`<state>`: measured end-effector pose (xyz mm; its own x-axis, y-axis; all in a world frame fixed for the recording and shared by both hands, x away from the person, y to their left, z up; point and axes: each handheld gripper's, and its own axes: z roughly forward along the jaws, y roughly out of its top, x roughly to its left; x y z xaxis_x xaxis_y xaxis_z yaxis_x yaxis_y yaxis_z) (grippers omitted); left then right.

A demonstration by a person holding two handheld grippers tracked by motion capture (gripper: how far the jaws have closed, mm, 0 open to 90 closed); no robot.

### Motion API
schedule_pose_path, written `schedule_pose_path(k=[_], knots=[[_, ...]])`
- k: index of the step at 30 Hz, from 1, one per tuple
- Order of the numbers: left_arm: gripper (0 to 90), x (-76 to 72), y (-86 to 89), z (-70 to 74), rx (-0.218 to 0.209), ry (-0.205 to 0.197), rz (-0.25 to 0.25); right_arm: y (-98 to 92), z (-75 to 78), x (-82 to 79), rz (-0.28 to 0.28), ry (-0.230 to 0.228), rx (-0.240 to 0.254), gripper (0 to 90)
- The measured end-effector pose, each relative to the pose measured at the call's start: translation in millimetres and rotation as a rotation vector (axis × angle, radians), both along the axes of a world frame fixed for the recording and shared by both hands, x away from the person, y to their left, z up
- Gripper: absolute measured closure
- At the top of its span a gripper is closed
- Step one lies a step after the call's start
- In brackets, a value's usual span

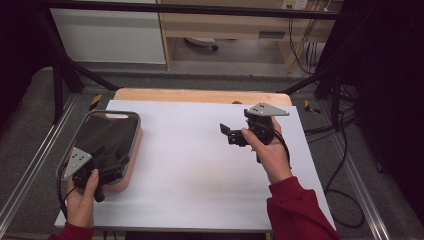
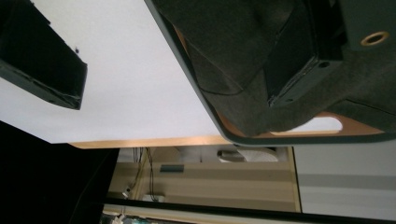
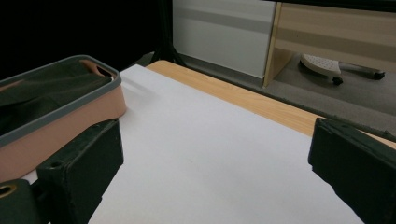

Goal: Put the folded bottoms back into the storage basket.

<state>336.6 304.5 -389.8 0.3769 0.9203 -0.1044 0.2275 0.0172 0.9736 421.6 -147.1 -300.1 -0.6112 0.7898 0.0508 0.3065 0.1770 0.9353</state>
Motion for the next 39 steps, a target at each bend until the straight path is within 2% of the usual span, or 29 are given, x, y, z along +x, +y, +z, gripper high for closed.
schedule_pose_path(k=[6, 11, 17, 22, 27, 39], knots=[[6.4, 1.2, -0.1, -2.0, -0.008, 0.013, -0.004, -13.9, 4.5, 0.8, -0.024, -0.002, 0.009, 3.2], [6.2, 1.4, -1.1, -2.8, 0.005, 0.027, -0.015, -24.3, 8.4, -1.3, -0.041, -0.004, 0.016, 2.9], [5.5, 0.8, -1.9, -2.2, 0.013, 0.027, -0.025, -37.0, 9.0, -8.6, -0.046, -0.001, 0.014, 2.2], [5.3, 0.7, -2.6, -2.7, 0.009, 0.033, -0.030, -49.1, 9.9, -14.7, -0.058, 0.005, 0.031, 2.0], [5.1, 0.7, -3.8, -2.0, 0.010, 0.032, -0.038, -57.4, 8.8, -19.5, -0.064, 0.003, 0.020, 1.8], [5.1, 0.4, -1.4, -1.8, 0.001, 0.043, -0.028, -81.0, 5.7, -32.4, -0.086, -0.015, 0.033, 1.7]])
